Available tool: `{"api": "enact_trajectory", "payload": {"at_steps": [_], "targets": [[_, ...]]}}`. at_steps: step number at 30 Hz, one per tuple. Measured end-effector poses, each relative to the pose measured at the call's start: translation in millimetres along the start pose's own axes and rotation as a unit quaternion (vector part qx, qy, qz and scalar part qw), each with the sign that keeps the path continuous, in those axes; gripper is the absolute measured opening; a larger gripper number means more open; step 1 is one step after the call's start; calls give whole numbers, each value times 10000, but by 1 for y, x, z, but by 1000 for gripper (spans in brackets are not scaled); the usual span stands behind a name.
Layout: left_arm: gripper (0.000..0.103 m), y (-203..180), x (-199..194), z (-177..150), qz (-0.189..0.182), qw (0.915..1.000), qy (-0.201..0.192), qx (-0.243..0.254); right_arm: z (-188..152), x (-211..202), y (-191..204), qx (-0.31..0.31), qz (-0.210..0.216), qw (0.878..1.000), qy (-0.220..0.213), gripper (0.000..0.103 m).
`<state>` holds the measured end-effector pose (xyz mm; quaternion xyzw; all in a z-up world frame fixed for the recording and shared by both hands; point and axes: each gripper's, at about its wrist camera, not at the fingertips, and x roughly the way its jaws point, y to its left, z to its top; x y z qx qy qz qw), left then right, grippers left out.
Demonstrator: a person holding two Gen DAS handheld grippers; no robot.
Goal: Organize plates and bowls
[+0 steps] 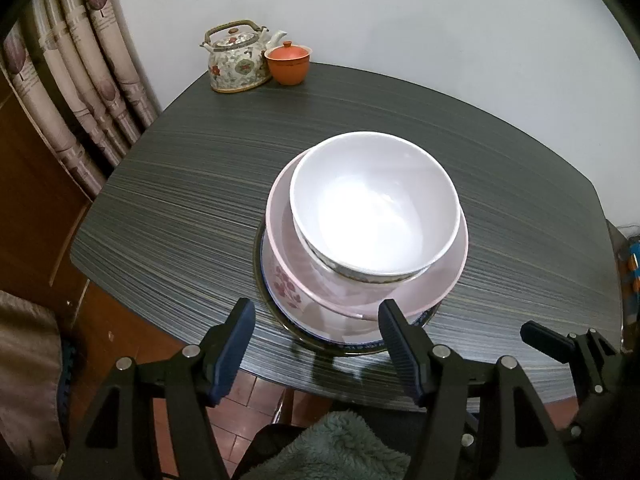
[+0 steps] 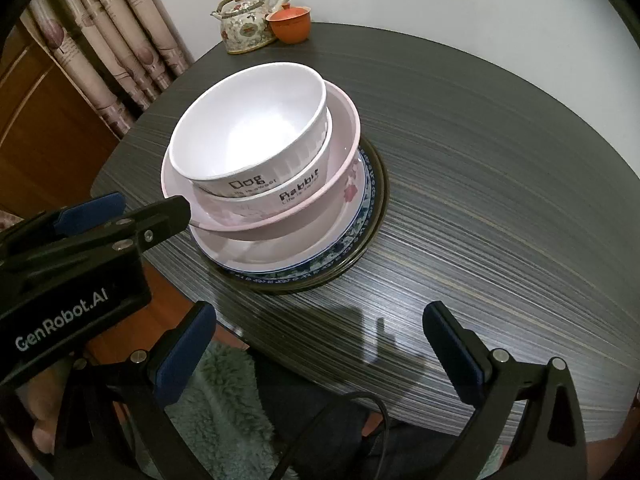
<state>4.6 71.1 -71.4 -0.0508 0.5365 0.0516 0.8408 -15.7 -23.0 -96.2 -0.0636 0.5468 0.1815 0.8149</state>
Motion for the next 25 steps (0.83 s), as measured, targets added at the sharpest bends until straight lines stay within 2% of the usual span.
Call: {"api": "enact_trajectory", "payload": {"at_steps": [25], "targets": [[65, 3, 1, -1, -54, 10000, 32, -24, -2, 5, 5, -74, 55, 9999, 87, 103]]}}
